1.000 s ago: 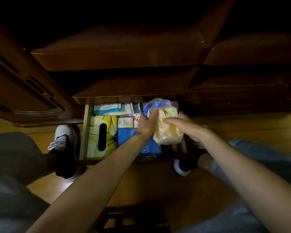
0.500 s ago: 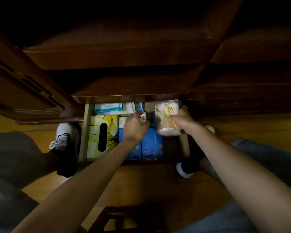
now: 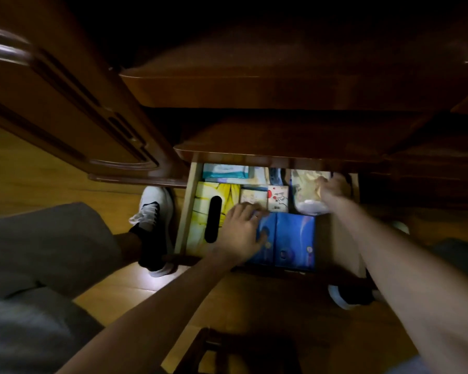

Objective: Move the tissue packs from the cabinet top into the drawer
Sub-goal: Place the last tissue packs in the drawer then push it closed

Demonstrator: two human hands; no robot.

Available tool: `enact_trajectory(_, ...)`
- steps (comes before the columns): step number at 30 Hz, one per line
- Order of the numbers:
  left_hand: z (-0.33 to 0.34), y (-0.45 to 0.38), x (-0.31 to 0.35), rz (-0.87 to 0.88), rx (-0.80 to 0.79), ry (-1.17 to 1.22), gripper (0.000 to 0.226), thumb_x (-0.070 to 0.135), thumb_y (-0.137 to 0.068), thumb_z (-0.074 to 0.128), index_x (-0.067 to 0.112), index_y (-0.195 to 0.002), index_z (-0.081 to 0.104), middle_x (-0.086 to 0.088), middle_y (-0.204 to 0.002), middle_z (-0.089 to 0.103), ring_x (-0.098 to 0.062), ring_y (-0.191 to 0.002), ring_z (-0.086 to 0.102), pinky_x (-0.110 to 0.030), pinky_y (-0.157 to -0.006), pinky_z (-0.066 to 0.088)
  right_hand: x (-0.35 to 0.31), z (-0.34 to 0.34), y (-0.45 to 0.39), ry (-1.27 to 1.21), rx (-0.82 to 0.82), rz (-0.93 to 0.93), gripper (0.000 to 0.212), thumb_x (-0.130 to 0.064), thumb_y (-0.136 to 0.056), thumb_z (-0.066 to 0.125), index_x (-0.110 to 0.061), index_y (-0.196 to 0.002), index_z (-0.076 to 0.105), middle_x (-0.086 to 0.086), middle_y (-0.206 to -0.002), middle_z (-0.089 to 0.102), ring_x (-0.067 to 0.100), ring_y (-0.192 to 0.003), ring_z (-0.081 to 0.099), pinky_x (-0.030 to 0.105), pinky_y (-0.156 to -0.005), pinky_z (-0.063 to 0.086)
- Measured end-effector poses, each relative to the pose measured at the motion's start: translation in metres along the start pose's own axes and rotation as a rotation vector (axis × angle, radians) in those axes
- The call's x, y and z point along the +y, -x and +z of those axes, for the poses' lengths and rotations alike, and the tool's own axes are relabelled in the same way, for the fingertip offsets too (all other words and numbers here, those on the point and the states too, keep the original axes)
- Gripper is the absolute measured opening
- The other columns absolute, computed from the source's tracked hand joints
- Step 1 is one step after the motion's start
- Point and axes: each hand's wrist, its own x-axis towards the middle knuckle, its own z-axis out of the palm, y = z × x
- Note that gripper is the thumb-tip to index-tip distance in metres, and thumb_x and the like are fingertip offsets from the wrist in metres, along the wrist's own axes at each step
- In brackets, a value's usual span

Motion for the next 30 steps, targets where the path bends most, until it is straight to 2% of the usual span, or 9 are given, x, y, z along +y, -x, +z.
enact_trajectory(3,0.005,0.013,-0.003,0.065,-0.015,-0.015,0.049,0.047,-0.095,0.048,0.023,-0.136,0.058,0.0,-0.137,0.057,-0.023,-0.127,0.047,-0.042,-0.11,0.035,0.004,0.015,0.006,0.057,-0.07,0.028,0.04,-0.035,-0.104,0.049,-0.002,-0.127,0.056,0.024,-0.128,0.062,0.035,-0.106,0.062,0.041,-0.086,0.049)
enact_trajectory(6,0.005,0.016,-0.008,0.048,-0.06,-0.019,0.054,0.05,-0.094,0.045,0.023,-0.14,0.055,-0.001,-0.14,0.054,-0.024,-0.129,0.045,-0.042,-0.111,0.034,0.004,0.017,0.016,0.08,-0.114,0.043,0.046,-0.043,-0.105,0.041,-0.004,-0.108,0.065,0.021,-0.111,0.065,0.027,-0.077,0.055,0.033,-0.069,0.042)
enact_trajectory(10,0.003,0.017,-0.007,0.021,-0.056,-0.017,0.054,0.048,-0.095,0.048,0.024,-0.143,0.051,-0.001,-0.143,0.051,-0.023,-0.132,0.042,-0.039,-0.112,0.032,-0.002,0.008,0.028,0.021,-0.117,0.08,0.059,-0.053,-0.1,0.042,-0.006,-0.131,0.06,0.02,-0.129,0.059,0.037,-0.114,0.06,0.042,-0.095,0.05)
enact_trajectory(16,0.002,0.024,-0.003,0.006,-0.089,-0.009,0.054,0.046,-0.097,0.048,0.023,-0.147,0.045,-0.001,-0.146,0.046,-0.022,-0.136,0.039,-0.04,-0.115,0.031,0.005,0.008,0.053,-0.134,-0.277,0.183,0.063,-0.062,-0.096,0.044,-0.012,-0.131,0.058,0.016,-0.131,0.059,0.027,-0.097,0.057,0.036,-0.08,0.043)
enact_trajectory(19,0.002,0.03,-0.003,0.014,-0.127,-0.002,0.056,0.046,-0.098,0.047,0.023,-0.148,0.043,-0.001,-0.148,0.044,-0.021,-0.138,0.037,-0.04,-0.116,0.03,0.011,0.002,0.059,-0.213,-0.355,0.192,0.076,-0.073,-0.092,0.04,-0.021,-0.147,0.048,0.015,-0.151,0.046,0.035,-0.132,0.047,0.046,-0.107,0.034)
enact_trajectory(21,0.001,0.033,-0.005,0.013,-0.148,-0.004,0.057,0.046,-0.098,0.047,0.022,-0.149,0.042,-0.001,-0.15,0.042,-0.022,-0.139,0.036,-0.04,-0.116,0.03,0.01,-0.001,0.063,-0.215,-0.348,0.196,0.084,-0.078,-0.089,0.04,-0.021,-0.151,0.042,0.015,-0.153,0.042,0.036,-0.138,0.042,0.05,-0.114,0.031)
enact_trajectory(24,0.001,0.036,-0.008,0.022,-0.186,-0.04,0.057,0.047,-0.099,0.045,0.02,-0.15,0.044,-0.002,-0.155,0.039,-0.023,-0.142,0.034,-0.039,-0.117,0.028,0.008,-0.002,0.068,-0.194,-0.236,0.155,0.074,-0.067,-0.094,0.046,-0.012,-0.143,0.044,0.018,-0.137,0.056,0.036,-0.122,0.056,0.049,-0.106,0.042)
enact_trajectory(27,0.001,0.038,-0.009,0.019,-0.232,-0.04,0.053,0.046,-0.103,0.041,0.019,-0.148,0.047,-0.003,-0.159,0.035,-0.024,-0.145,0.03,-0.039,-0.118,0.028,0.01,-0.004,0.075,-0.179,-0.361,0.122,0.05,-0.051,-0.103,0.042,-0.01,-0.128,0.055,0.015,-0.117,0.061,0.029,-0.1,0.061,0.037,-0.087,0.042)
enact_trajectory(30,-0.002,0.035,-0.007,0.006,-0.269,-0.042,0.052,0.045,-0.103,0.04,0.018,-0.147,0.047,-0.004,-0.16,0.033,-0.026,-0.145,0.029,-0.042,-0.116,0.033,0.012,-0.009,0.078,-0.169,-0.409,0.077,0.04,-0.043,-0.105,0.041,-0.012,-0.123,0.058,0.014,-0.115,0.062,0.028,-0.105,0.059,0.034,-0.083,0.037)
